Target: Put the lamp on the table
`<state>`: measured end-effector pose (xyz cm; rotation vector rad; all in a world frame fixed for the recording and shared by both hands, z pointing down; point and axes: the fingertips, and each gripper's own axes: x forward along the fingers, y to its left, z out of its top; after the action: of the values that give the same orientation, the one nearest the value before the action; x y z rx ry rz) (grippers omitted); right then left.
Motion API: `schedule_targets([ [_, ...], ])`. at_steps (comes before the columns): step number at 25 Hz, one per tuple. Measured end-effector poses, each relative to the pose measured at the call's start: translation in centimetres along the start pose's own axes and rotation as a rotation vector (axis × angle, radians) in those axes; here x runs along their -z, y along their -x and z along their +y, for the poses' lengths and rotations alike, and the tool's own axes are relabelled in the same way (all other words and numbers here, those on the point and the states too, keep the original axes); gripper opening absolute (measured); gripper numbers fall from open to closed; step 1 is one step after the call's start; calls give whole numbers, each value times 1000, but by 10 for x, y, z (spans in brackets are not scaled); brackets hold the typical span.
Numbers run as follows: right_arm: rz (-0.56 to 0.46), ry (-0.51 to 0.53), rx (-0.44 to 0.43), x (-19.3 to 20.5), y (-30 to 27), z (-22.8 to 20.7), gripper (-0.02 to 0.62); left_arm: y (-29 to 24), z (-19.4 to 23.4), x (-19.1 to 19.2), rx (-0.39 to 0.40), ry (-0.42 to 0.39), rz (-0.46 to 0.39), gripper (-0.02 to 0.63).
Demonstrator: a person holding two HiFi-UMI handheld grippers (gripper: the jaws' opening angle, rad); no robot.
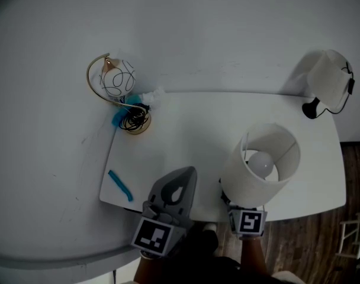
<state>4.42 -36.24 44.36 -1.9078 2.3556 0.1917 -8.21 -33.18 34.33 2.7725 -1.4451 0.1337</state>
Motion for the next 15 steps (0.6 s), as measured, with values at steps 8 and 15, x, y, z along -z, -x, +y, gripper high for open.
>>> schedule_targets([
  [8,-8,4,3,1,7,-1,87,4,-4,1,-1,-5,7,3],
  [15,-16,2,7,2,11,-1,91,7,-7,2,-2,-11,9,3],
])
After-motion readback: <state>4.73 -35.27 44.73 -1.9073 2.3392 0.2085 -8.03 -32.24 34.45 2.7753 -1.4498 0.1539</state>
